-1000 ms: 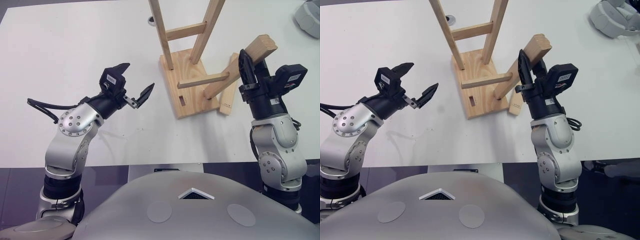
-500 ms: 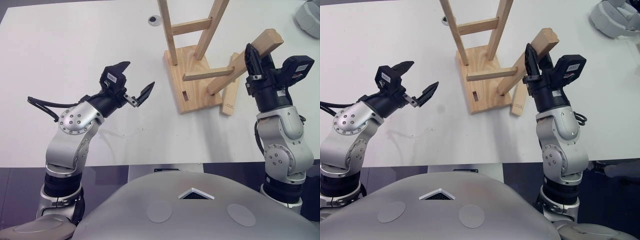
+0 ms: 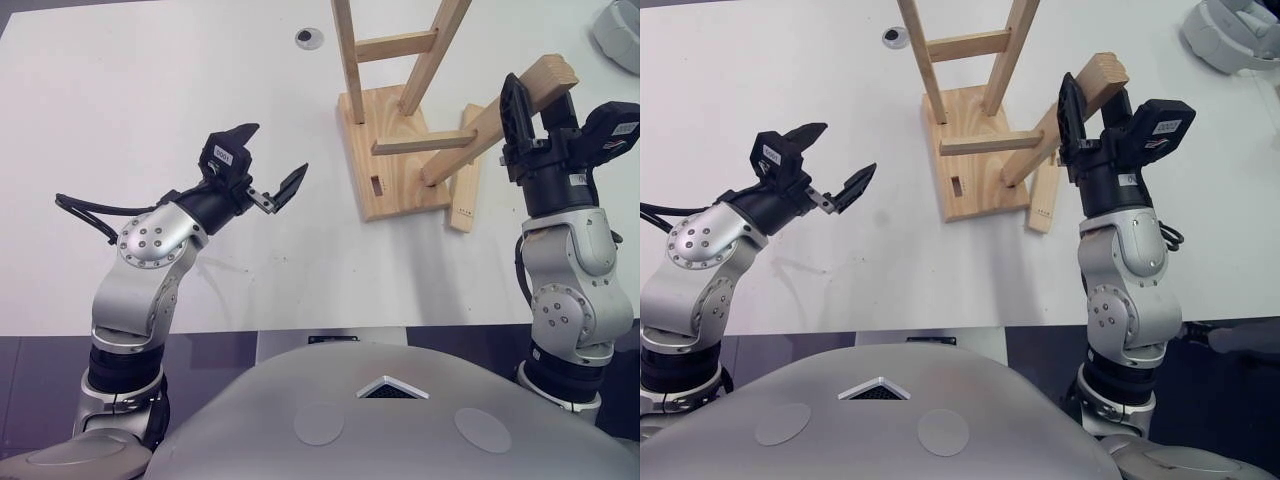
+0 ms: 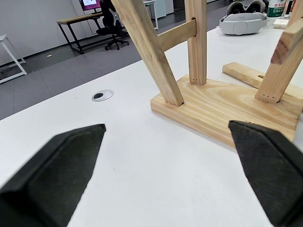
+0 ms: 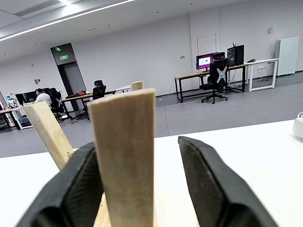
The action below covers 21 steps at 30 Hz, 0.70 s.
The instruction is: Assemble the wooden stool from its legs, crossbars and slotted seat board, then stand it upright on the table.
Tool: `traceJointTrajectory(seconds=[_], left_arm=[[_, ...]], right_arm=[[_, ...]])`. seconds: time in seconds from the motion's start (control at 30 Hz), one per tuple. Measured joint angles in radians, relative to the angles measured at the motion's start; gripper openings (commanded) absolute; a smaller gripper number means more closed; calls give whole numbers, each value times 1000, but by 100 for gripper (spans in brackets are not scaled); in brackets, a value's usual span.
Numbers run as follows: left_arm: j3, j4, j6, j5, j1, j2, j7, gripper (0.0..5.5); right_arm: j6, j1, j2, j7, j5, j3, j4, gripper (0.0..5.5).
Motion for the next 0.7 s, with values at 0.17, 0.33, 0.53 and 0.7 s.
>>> traceJointTrajectory(seconds=[0.17, 0.33, 0.53, 0.7], left_arm=[[-2, -1, -1, 0, 3, -1, 1, 479], [-1, -20, -3, 3, 40, -3, 23, 479], [-2, -19, -5, 21, 42, -4, 28, 479], [3, -17, -10, 39, 25, -22, 56, 479]], right_arm=[[22, -26, -22, 14, 22, -28, -40, 433], [79, -289, -176, 14, 206, -228, -46, 433], [142, -305, -213, -52, 308, -316, 13, 433], [86, -104, -167, -5, 188, -235, 43, 433]])
